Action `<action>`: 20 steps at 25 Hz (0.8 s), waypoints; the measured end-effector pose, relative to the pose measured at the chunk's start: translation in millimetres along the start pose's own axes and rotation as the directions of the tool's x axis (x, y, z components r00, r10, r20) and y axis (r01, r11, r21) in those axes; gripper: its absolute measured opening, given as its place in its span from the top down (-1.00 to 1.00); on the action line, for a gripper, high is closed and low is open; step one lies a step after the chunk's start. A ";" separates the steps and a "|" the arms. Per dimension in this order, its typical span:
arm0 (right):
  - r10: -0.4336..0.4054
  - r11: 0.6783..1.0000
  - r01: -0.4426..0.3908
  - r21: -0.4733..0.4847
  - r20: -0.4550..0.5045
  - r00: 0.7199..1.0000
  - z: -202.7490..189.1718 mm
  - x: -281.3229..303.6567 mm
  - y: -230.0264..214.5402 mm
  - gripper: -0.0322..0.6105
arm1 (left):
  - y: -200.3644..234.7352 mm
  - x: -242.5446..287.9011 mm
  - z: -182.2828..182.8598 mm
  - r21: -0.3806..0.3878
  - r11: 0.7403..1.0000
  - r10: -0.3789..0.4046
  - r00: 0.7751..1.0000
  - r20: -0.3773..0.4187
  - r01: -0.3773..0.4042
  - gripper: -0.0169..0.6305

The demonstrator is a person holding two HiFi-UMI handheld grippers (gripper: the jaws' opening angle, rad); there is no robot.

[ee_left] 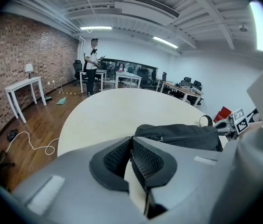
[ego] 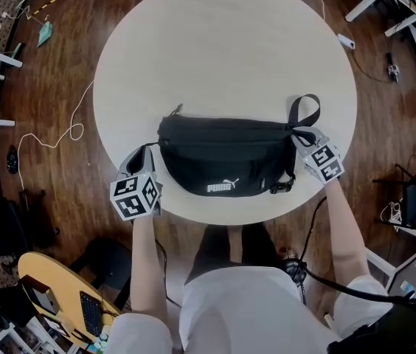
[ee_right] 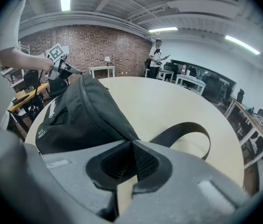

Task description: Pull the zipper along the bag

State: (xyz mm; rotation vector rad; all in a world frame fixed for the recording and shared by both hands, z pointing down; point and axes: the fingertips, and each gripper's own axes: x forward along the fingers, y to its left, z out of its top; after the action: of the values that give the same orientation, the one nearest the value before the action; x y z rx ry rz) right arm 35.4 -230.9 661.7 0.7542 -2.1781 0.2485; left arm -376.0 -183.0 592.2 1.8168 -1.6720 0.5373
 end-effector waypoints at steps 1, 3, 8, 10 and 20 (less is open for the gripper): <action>-0.002 1.000 0.002 -0.002 -0.007 1.000 -0.1 0.1 -0.4 0.91 | 5.3 4.3 -1.2 0.007 1.000 -0.003 1.000 -0.004 0.003 0.85; -0.002 1.000 0.002 0.005 -0.011 1.000 0.0 0.4 -0.6 0.91 | 12.6 14.5 -5.2 0.009 1.000 -0.014 1.000 -0.012 0.014 0.85; -0.009 1.000 0.009 0.021 0.006 1.000 -2.2 1.7 -3.6 0.91 | 28.9 40.2 -17.8 -0.024 1.000 -0.010 1.000 -0.027 0.010 0.86; -0.012 1.000 0.012 0.015 0.000 1.000 -3.3 2.1 -3.4 0.91 | 35.7 49.3 -20.9 -0.004 1.000 0.004 0.999 -0.035 -0.004 0.85; -0.027 0.999 0.027 0.024 -0.002 1.000 -3.3 1.8 -4.1 0.91 | 34.8 64.7 -26.7 0.066 0.998 0.030 0.996 -0.080 -0.025 0.85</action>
State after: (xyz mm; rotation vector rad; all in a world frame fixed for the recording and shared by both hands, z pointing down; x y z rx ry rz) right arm 39.0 -233.7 665.0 0.7966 -2.1656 0.2620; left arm -399.7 -213.9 660.0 1.7950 -1.6444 0.6752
